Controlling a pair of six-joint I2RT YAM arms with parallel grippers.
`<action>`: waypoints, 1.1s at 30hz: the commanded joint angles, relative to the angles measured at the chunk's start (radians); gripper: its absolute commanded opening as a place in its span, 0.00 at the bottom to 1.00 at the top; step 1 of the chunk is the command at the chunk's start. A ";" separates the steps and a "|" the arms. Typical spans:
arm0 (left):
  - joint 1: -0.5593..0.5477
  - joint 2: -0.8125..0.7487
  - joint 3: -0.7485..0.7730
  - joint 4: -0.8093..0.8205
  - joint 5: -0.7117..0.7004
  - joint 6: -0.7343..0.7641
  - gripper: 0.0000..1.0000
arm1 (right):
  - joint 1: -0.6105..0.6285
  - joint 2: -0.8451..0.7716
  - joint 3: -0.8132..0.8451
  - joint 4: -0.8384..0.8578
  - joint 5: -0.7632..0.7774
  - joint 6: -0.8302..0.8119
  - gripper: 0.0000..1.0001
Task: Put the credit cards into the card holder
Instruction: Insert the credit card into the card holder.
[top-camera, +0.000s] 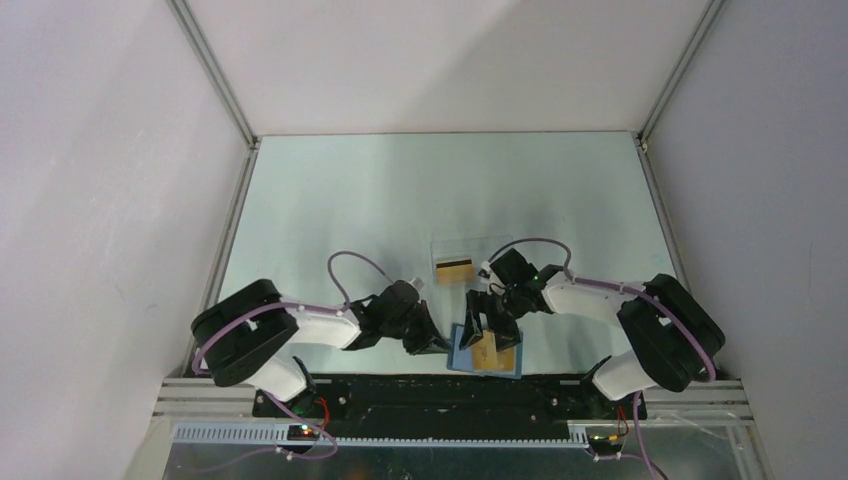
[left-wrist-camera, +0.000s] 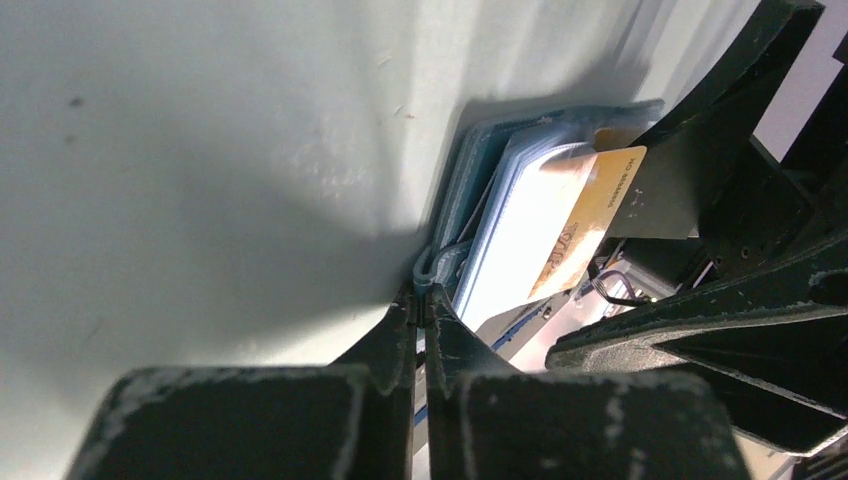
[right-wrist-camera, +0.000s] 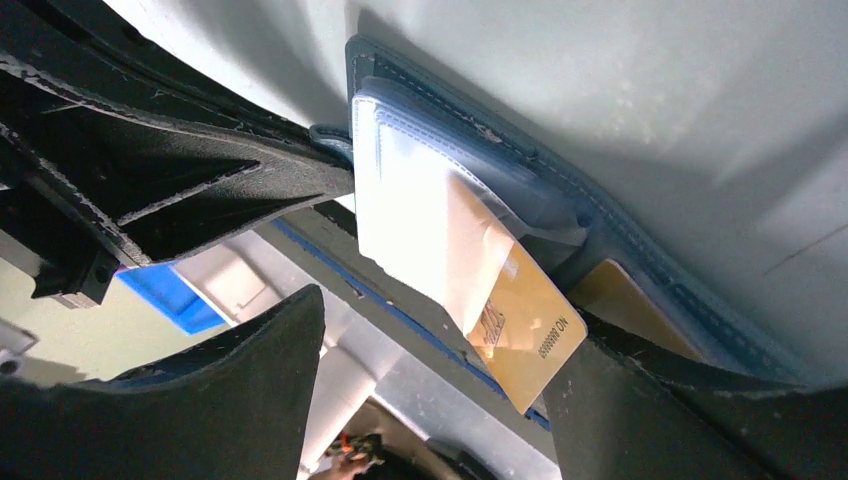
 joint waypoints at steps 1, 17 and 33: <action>-0.003 -0.066 -0.049 -0.033 -0.145 -0.058 0.00 | 0.030 -0.003 0.046 -0.033 0.156 -0.049 0.80; -0.005 -0.109 -0.049 -0.031 -0.211 -0.126 0.00 | 0.067 -0.063 0.108 -0.177 0.318 -0.089 0.87; -0.020 -0.055 -0.021 -0.032 -0.187 -0.104 0.00 | 0.065 0.049 0.114 0.042 0.134 -0.020 0.63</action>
